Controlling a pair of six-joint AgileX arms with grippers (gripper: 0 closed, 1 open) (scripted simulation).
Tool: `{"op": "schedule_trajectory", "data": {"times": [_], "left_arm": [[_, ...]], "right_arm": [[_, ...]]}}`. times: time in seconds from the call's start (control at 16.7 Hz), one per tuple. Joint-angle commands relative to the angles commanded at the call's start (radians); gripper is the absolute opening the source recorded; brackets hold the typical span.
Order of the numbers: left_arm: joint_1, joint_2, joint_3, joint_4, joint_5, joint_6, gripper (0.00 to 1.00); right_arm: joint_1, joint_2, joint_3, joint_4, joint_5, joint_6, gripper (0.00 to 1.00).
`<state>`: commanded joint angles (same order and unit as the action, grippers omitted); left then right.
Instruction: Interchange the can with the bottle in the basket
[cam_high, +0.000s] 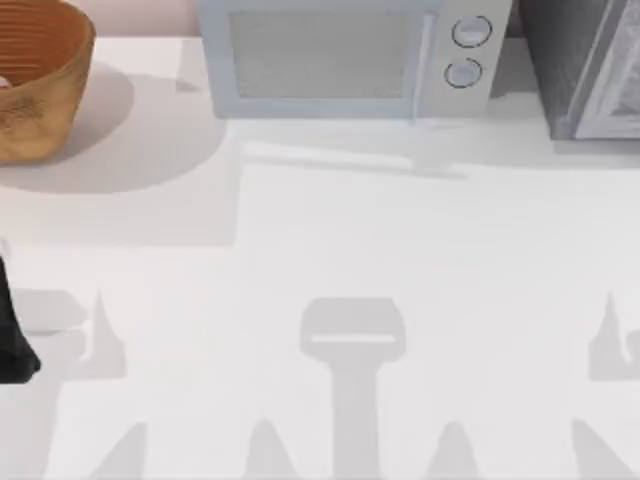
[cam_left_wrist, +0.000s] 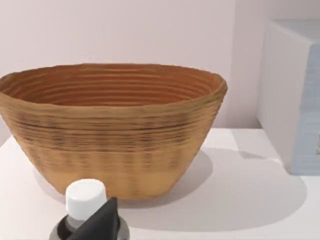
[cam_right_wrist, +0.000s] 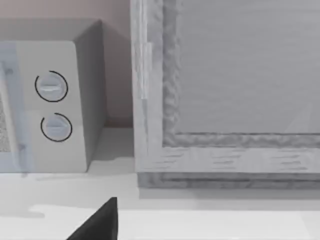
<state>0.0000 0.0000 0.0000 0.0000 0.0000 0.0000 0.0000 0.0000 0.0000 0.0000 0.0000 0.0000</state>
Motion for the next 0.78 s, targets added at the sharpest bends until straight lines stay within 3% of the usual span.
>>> {"op": "schedule_trajectory", "data": {"times": [0.42, 0.78], "left_arm": [[0.023, 0.13, 0.079, -0.069, 0.002, 0.005, 1.0], [0.062, 0.495, 0.404, -0.223, 0.042, 0.031, 1.0]], "right_arm": [[0.0, 0.0, 0.0, 0.0, 0.0, 0.0, 1.0], [0.0, 0.0, 0.0, 0.0, 0.0, 0.0, 1.0]]}}
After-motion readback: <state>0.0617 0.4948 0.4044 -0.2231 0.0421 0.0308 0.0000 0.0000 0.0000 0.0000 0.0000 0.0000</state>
